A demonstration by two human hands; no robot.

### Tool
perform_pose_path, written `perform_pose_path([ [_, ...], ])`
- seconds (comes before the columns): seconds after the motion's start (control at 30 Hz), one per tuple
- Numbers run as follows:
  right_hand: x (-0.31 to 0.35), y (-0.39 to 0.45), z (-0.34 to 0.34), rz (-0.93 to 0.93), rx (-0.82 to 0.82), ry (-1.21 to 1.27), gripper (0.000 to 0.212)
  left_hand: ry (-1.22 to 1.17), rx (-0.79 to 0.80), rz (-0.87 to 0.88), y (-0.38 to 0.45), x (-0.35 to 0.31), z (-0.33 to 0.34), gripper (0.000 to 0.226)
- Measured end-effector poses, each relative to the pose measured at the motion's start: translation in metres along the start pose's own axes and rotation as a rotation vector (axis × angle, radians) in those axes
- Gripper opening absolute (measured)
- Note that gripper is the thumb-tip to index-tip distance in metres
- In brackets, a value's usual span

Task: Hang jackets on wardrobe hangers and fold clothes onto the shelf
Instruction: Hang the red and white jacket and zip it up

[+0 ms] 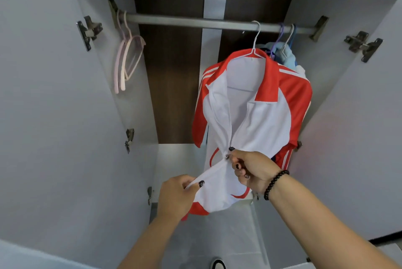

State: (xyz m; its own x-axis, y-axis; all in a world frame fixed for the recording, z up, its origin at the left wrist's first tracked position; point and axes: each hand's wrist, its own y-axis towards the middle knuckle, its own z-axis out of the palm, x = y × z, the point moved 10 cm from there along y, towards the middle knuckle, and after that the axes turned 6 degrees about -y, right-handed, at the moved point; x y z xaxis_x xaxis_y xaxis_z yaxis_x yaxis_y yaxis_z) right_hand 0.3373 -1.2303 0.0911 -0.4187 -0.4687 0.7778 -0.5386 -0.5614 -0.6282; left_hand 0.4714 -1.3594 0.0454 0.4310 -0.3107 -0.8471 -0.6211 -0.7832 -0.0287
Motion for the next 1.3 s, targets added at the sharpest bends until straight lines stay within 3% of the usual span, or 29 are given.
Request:
perform_pose_path([
  [0.27,0.049,0.044,-0.038,-0.019,-0.003,0.035,0.031,-0.02,-0.009,-0.088,0.037,0.019,0.03,0.033],
  [0.37,0.062,0.059,-0.047,-0.029,0.035,-0.088,0.031,0.076,0.035,-0.139,0.046,0.011,0.046,0.017],
  [0.53,0.067,0.077,-0.052,-0.02,0.092,-0.222,0.038,-0.047,0.001,0.152,0.075,-0.081,0.068,0.034],
  [0.63,0.055,0.087,-0.053,0.044,0.147,-0.175,0.038,-0.065,-0.018,0.228,0.088,-0.112,0.081,0.023],
  [0.73,0.054,0.097,-0.064,0.076,0.143,-0.11,0.034,-0.05,-0.035,0.178,0.097,-0.109,0.089,0.014],
  [0.97,0.087,0.123,-0.085,0.065,0.094,0.06,0.027,0.091,-0.02,-0.044,0.116,-0.057,0.098,0.017],
  [1.07,0.1,0.132,-0.082,0.037,0.112,0.025,0.028,0.168,0.065,-0.13,0.128,-0.036,0.105,0.022],
  [1.13,0.104,0.136,-0.078,0.027,0.131,-0.004,0.031,0.152,0.115,-0.062,0.14,-0.052,0.111,0.008],
  [1.23,0.108,0.141,-0.075,0.016,0.129,-0.036,0.036,0.029,0.06,0.143,0.16,-0.103,0.111,0.016],
  [1.3,0.112,0.146,-0.077,0.019,0.105,-0.046,0.037,-0.011,0.021,0.234,0.175,-0.13,0.11,0.009],
])
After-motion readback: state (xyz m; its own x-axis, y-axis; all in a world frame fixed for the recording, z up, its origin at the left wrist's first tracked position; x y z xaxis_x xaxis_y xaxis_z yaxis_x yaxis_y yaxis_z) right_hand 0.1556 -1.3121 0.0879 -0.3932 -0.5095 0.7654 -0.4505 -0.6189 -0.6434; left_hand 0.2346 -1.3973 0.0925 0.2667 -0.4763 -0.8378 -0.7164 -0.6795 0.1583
